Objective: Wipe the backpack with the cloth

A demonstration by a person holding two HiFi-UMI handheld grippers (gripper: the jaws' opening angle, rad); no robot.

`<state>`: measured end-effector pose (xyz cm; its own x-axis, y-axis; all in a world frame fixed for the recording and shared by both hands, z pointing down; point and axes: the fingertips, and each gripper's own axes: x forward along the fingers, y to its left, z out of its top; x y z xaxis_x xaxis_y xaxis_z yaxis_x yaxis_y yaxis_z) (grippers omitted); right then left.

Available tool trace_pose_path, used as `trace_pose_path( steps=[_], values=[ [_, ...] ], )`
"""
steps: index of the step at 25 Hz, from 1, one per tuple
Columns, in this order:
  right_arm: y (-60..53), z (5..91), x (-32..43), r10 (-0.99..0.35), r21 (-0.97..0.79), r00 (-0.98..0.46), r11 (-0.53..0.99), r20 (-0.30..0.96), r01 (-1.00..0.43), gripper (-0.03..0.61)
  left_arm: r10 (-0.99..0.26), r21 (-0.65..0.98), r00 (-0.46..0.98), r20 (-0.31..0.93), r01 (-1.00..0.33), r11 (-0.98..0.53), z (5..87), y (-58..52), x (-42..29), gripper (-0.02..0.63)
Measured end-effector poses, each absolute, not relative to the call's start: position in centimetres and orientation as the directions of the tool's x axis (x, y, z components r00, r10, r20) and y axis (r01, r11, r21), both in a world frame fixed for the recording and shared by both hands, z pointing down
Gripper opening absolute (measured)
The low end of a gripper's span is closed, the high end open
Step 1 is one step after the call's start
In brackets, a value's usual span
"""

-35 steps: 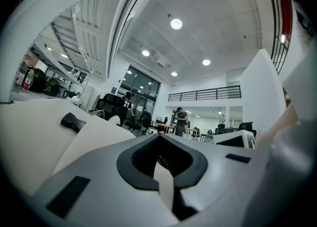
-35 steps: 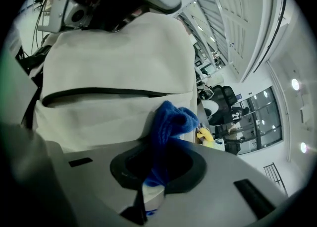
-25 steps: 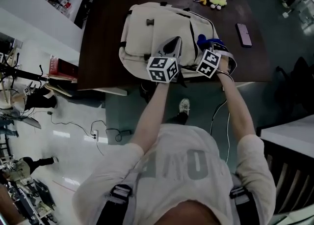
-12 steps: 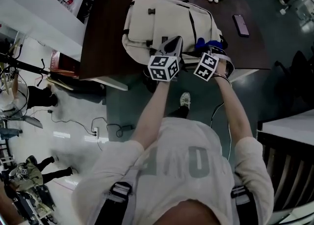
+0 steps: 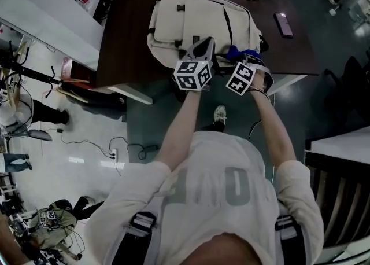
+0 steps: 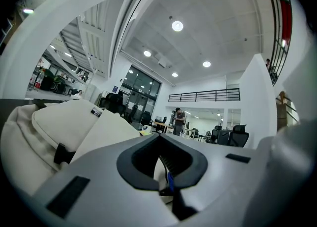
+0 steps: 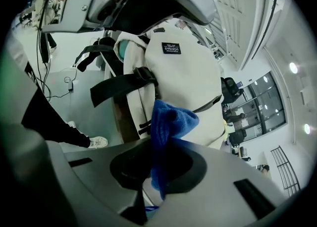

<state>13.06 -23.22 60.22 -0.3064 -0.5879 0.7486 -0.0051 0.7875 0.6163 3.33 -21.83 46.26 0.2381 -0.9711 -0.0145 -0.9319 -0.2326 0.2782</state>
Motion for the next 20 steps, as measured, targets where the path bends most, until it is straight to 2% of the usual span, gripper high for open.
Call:
trace_pose_path(
  steps=[14,16,20],
  values=[
    [-21.9,60.2,12.4,-0.571,0.599,-0.316,0.8,0.757,-0.011,0.041,-0.968,0.289,0.249,-0.01,-0.926,-0.242,46.3,-20.8,3.7,0.002],
    [-22.2,59.2,12.6,-0.575,0.582,-0.347,0.807,0.741,-0.096,0.041,-0.97,0.273,0.243,-0.012,-0.932,-0.237,45.9,-19.6,3.3,0.002],
    [-21.9,54.0,13.6,-0.651,0.494,-0.435,0.757,0.622,-0.427,0.041,-0.981,0.249,0.187,-0.045,-0.949,-0.192,43.7,-15.2,0.9,0.002]
  ],
)
